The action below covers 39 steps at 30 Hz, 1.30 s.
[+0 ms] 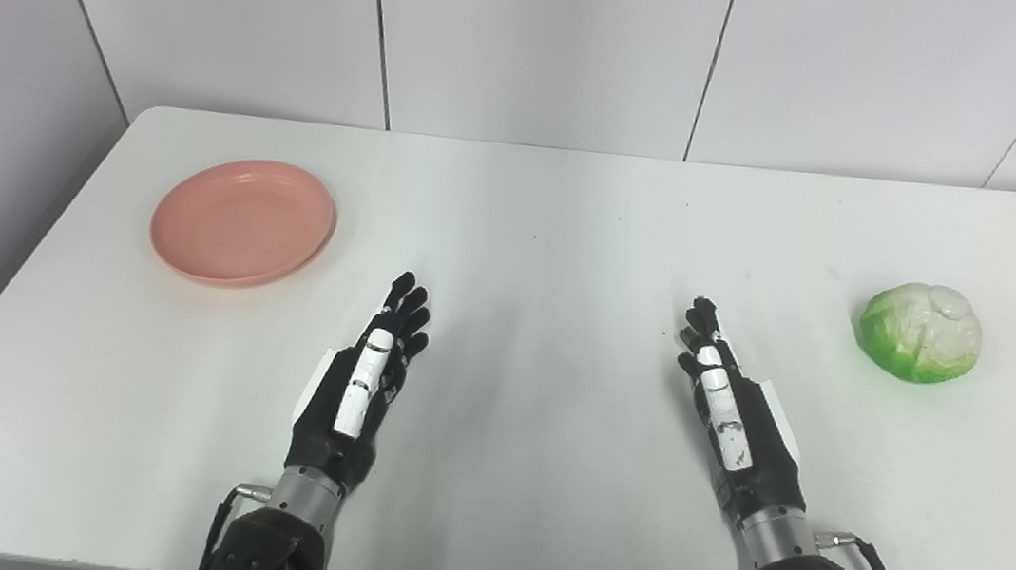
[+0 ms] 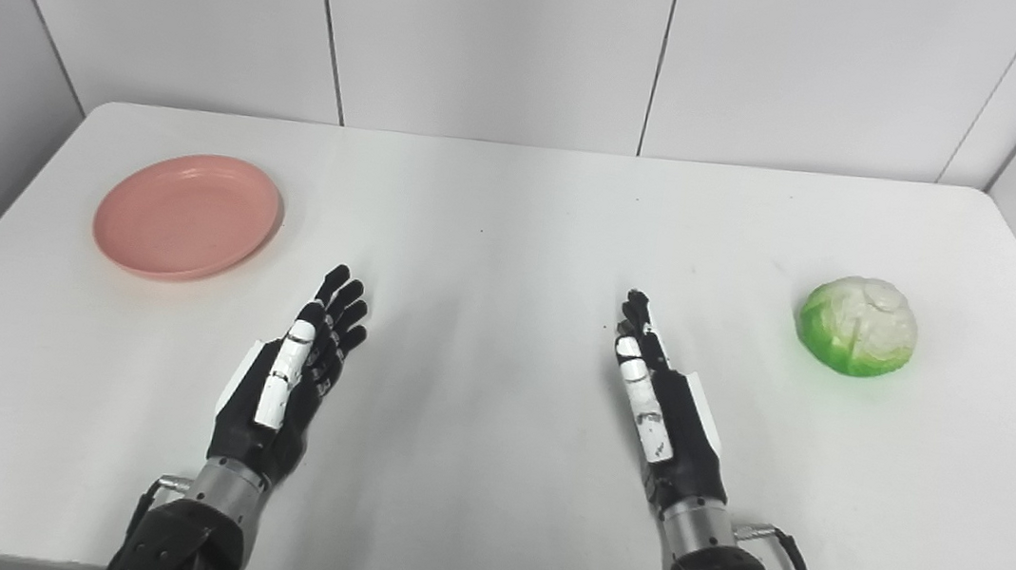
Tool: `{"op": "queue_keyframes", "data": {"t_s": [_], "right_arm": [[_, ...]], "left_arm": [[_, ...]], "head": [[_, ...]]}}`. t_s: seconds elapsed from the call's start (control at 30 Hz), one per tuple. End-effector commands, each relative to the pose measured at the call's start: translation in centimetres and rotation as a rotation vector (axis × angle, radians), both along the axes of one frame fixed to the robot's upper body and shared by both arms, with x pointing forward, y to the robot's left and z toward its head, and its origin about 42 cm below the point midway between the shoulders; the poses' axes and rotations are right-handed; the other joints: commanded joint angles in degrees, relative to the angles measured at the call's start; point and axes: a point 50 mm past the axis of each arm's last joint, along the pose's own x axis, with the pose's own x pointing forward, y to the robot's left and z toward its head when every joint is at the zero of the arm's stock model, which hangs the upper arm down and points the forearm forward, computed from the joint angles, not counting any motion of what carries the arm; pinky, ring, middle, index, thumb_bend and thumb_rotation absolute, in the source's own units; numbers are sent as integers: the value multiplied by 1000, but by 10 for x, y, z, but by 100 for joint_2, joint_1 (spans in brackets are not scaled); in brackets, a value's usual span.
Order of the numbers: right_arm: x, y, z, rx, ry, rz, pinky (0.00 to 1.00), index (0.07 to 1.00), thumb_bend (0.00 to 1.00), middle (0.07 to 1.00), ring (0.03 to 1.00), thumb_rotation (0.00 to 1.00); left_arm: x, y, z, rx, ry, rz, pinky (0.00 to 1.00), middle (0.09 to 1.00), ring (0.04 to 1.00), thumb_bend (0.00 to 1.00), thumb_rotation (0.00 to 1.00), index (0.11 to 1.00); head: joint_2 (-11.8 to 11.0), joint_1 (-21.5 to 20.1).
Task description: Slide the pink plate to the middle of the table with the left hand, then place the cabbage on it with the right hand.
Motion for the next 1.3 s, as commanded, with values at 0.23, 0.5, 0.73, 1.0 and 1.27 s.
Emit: {"op": "queue_keyframes", "data": {"t_s": [0.23,0.5,0.73,1.0,1.27], "right_arm": [[-5,-3,-11,-2,13,-9,1000,1000,292,1000,1000,1000],[-5,-2,-11,4,14,-6,1000,1000,297,1000,1000,1000],[-4,-2,-10,-3,15,-6,1000,1000,303,1000,1000,1000],[-5,-3,-10,-1,12,-5,1000,1000,305,1000,1000,1000],[-4,-3,-11,1,19,-5,1000,1000,298,1000,1000,1000]], "left_arm": [[-6,5,-15,16,72,3,1000,1000,1000,432,1000,1000],[-6,5,-11,16,71,6,1000,1000,1000,422,1000,1000],[-5,5,-14,14,72,3,1000,1000,1000,432,1000,1000],[-6,5,-14,15,74,2,1000,1000,1000,431,1000,1000],[-6,4,-14,13,72,4,1000,1000,1000,423,1000,1000]], "head": [[8,11],[22,10],[28,8],[34,5],[-1,90]]}}
